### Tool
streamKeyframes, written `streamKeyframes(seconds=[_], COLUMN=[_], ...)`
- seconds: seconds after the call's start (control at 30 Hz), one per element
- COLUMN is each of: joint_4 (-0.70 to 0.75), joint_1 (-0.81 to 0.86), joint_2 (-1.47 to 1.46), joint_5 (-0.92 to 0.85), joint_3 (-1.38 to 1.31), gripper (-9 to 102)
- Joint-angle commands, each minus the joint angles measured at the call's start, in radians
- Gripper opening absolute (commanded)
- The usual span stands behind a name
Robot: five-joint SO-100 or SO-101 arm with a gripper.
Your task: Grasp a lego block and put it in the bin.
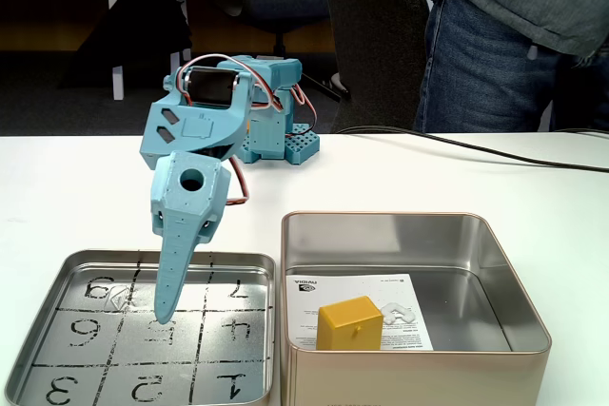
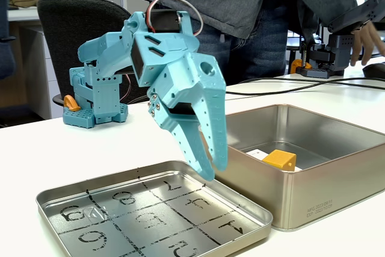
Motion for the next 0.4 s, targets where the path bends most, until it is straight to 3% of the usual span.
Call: streamKeyframes(seconds=[0.0, 0.37], joint_4=[-0.005, -0.006], joint_1=[0.006, -0.035], joint_2=[0.035, 0.032], joint_5=[0.100, 0.106], joint_3=[-0.028, -0.028], gripper=[0, 0])
